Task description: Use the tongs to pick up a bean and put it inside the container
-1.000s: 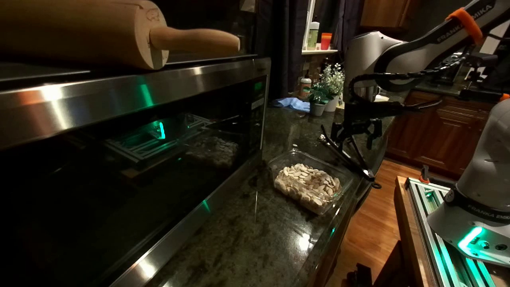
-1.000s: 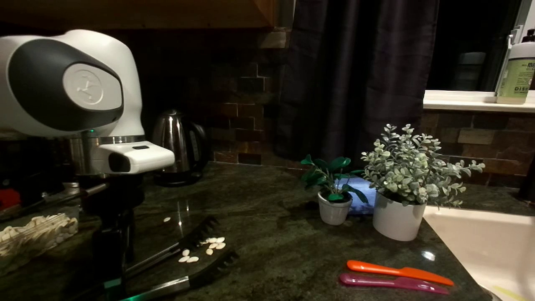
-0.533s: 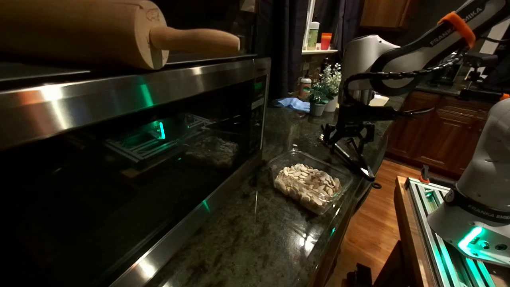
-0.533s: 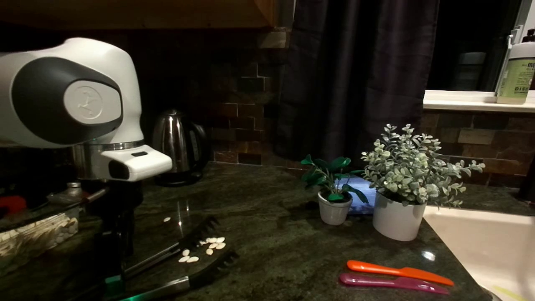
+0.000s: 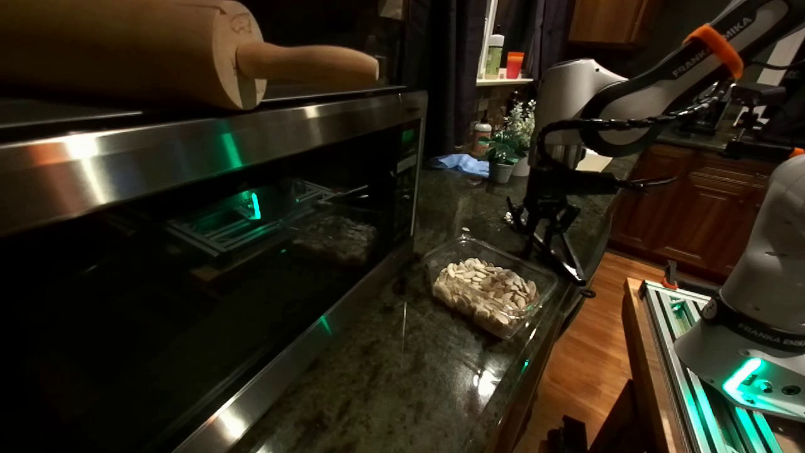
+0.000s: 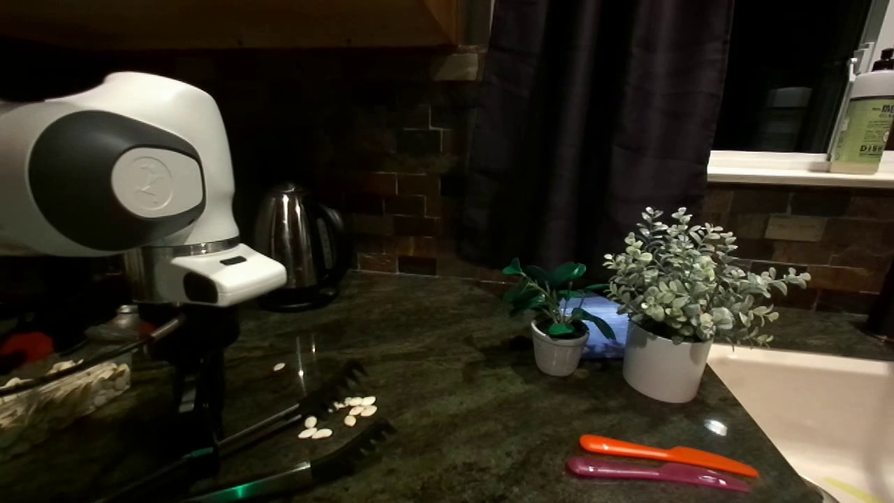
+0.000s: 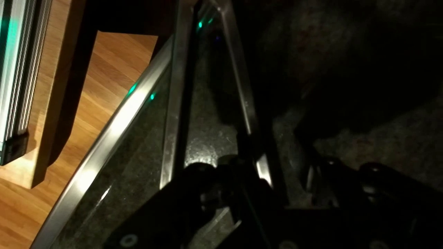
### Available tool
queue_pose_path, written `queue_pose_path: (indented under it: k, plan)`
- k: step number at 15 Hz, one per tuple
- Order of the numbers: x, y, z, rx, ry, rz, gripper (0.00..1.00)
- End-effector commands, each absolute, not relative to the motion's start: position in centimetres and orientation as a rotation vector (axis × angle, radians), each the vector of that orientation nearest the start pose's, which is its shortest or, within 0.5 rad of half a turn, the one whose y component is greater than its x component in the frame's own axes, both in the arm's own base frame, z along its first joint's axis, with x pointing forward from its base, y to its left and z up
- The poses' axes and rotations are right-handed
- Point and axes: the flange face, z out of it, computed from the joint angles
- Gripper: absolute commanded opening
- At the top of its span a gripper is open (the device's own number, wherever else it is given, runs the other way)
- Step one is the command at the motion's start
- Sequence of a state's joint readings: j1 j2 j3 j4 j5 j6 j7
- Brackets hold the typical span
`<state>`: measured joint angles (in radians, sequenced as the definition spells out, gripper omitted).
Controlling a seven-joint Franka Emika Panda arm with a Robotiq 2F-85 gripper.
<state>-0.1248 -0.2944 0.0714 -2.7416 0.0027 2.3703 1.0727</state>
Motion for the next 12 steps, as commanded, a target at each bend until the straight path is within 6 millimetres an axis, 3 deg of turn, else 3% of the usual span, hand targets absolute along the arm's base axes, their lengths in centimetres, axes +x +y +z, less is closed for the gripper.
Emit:
queue_pose_path:
  k: [1,3,12]
  plan:
    - [37.5,-1.7,30.2,-2.683,1.718,0.078,0.04]
    - [37.4,-1.4,30.4,-2.688,1.706,0.065,0.00]
    - [37.7,0.6,31.0,-2.750,1.603,0.001,0.03]
